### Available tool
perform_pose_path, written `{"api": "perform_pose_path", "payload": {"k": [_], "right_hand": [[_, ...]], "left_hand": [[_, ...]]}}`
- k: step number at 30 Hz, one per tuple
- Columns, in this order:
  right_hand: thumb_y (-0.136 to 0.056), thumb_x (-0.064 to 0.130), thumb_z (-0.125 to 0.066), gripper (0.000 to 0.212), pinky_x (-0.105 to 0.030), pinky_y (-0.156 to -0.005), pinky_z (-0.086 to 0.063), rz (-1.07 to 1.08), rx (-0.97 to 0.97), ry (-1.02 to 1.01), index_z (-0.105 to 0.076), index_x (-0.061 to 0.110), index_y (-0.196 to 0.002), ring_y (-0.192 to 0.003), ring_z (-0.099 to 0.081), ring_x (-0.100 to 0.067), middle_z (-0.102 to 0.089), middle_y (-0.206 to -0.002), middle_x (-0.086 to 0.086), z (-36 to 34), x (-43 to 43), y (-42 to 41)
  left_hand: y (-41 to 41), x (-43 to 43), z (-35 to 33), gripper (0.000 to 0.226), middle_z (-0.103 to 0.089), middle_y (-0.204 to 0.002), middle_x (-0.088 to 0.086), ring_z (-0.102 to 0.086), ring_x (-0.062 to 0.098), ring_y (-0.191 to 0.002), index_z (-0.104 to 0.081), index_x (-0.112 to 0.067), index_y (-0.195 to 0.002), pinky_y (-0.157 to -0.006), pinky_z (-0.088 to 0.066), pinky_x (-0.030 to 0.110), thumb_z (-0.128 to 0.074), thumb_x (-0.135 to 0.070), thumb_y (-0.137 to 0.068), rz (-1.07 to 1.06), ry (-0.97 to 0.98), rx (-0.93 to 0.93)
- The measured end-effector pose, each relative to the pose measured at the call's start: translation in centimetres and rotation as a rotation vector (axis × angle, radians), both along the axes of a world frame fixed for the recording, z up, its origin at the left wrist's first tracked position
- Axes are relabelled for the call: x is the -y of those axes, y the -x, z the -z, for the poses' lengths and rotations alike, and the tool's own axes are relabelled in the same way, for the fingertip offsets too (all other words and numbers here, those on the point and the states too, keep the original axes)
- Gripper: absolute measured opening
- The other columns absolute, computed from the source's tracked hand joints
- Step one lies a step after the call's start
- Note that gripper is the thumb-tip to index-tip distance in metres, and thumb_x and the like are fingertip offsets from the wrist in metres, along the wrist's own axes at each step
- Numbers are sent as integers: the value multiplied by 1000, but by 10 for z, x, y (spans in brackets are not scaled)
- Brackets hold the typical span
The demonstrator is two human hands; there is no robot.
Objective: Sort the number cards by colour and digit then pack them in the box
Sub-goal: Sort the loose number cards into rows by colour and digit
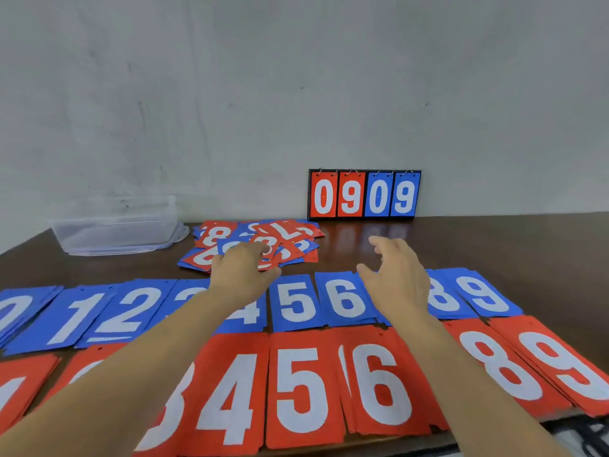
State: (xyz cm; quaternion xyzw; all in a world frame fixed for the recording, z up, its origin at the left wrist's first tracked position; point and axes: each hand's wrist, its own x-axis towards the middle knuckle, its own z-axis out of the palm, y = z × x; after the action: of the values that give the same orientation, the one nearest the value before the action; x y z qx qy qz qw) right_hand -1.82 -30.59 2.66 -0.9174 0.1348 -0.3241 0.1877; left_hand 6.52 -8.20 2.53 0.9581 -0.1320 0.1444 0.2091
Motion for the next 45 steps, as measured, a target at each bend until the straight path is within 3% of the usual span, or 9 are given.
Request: {"api": "perform_pose_path", "payload": {"k": [14, 19, 21, 23, 25, 28, 38, 42, 45], "right_hand": [[-92, 41, -59, 42, -29, -76, -50, 3, -216, 49, -53, 22, -128, -105, -57, -16, -58, -120, 0, 6, -63, -137], [-90, 57, -54, 51, -30, -72, -47, -30, -386, -42, -54, 21, -124, -98, -58, -18, -63, -115, -1, 15, -88, -185], [-86, 63, -53, 62, -33, -78, -49, -53, -419, -74, -50, 19, -130, -107, -56, -20, -59, -123, -2, 19, -102, -204], [-83, 70, -52, 78, -39, -94, -47, -63, -459, -72, -41, 16, -139, -125, -46, -25, -50, -137, -6, 24, -115, -220], [-78, 77, -49, 94, -44, -107, -35, -42, -529, -49, -31, 14, -145, -136, -34, -30, -39, -147, -10, 29, -126, -231], [-69, 83, -53, 108, -45, -113, -23, 5, -594, -5, -27, 12, -146, -140, -26, -31, -31, -151, -11, 35, -134, -240], [-76, 60, -69, 100, -50, -114, -22, -191, -657, -78, -15, 23, -153, -146, -14, -33, -19, -157, -5, 37, -97, -245], [-79, 46, -74, 87, -47, -113, -31, -361, -673, -171, -25, 30, -150, -141, -25, -23, -34, -151, 5, 37, -75, -237], [-81, 24, -76, 74, -35, -109, -36, -451, -653, -345, -38, 27, -145, -135, -39, -14, -44, -146, 6, 35, -61, -228]], "left_hand": [[-109, -98, 11, 50, -58, -130, -2, -52, 20, -120, -50, -25, -134, -105, -32, 41, -57, -48, -90, -175, -60, -142], [-133, -95, 25, 59, -63, -117, -2, -57, 21, -109, -56, -23, -124, -98, -43, 38, -53, -66, -83, -276, -63, -233], [-142, -85, 29, 73, -62, -111, -2, -57, 20, -105, -57, -22, -119, -92, -48, 37, -49, -80, -75, -317, -81, -268], [-150, -74, 33, 91, -58, -119, 1, -52, 22, -112, -55, -20, -122, -93, -45, 36, -45, -90, -65, -362, -118, -302], [-155, -65, 36, 106, -51, -130, 4, -45, 24, -122, -51, -18, -128, -100, -40, 38, -43, -96, -57, -395, -160, -333], [-161, -61, 41, 117, -44, -138, 6, -39, 27, -129, -45, -18, -134, -105, -35, 41, -43, -99, -50, -415, -210, -335], [-167, -68, 40, 97, -39, -142, 5, -36, 28, -131, -42, -26, -138, -103, -34, 43, -52, -88, -63, -351, -198, -358], [-165, -68, 35, 88, -38, -143, 5, -34, 28, -132, -39, -30, -140, -103, -33, 43, -54, -82, -70, -306, -180, -384], [-165, -68, 32, 87, -37, -145, 5, -33, 29, -134, -37, -31, -141, -105, -33, 45, -56, -79, -71, -293, -164, -404]]}}
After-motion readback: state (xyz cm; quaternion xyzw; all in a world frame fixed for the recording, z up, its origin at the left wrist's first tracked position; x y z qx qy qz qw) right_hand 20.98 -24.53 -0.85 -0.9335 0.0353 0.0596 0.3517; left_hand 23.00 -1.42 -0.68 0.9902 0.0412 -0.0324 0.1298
